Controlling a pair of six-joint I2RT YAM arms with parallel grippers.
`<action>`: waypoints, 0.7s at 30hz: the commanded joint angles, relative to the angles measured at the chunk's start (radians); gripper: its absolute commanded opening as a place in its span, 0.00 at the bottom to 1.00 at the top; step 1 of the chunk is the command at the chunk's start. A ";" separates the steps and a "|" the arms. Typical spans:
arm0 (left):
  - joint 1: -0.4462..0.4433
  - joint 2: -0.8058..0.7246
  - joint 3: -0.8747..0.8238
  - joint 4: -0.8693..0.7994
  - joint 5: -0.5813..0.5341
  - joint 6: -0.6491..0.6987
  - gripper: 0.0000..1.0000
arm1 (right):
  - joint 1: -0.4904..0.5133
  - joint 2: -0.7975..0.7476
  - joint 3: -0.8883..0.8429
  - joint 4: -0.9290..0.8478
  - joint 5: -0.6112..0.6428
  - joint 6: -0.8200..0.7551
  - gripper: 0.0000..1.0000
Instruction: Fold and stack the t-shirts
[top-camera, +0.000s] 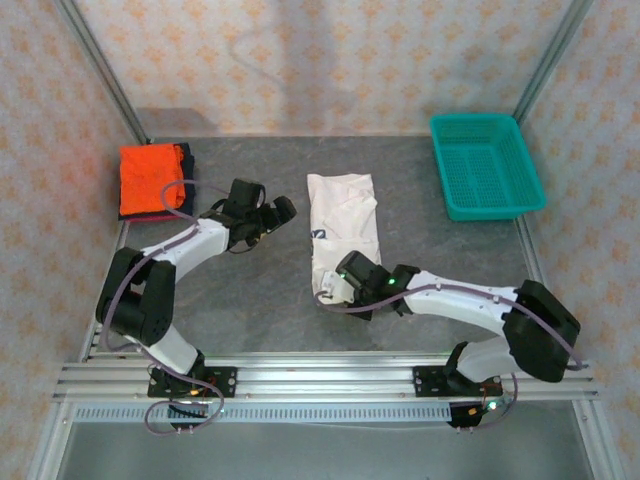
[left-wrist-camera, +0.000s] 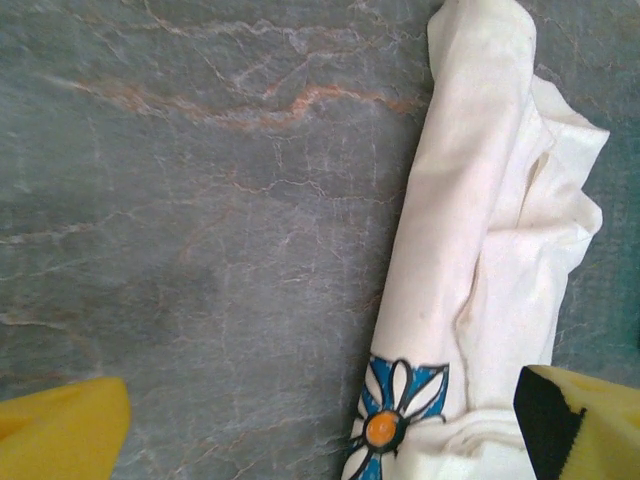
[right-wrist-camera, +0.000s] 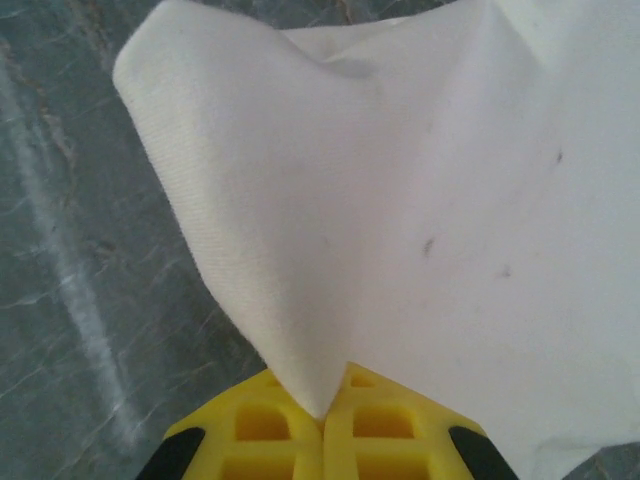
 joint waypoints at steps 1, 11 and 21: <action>-0.021 0.057 0.033 0.051 0.040 -0.042 1.00 | 0.015 -0.034 0.000 -0.108 -0.033 0.034 0.00; -0.097 0.215 0.174 0.057 0.057 -0.042 0.81 | 0.020 -0.100 0.039 -0.249 -0.098 0.049 0.00; -0.130 0.361 0.285 0.027 0.088 -0.027 0.40 | 0.020 -0.106 0.057 -0.267 -0.098 0.055 0.00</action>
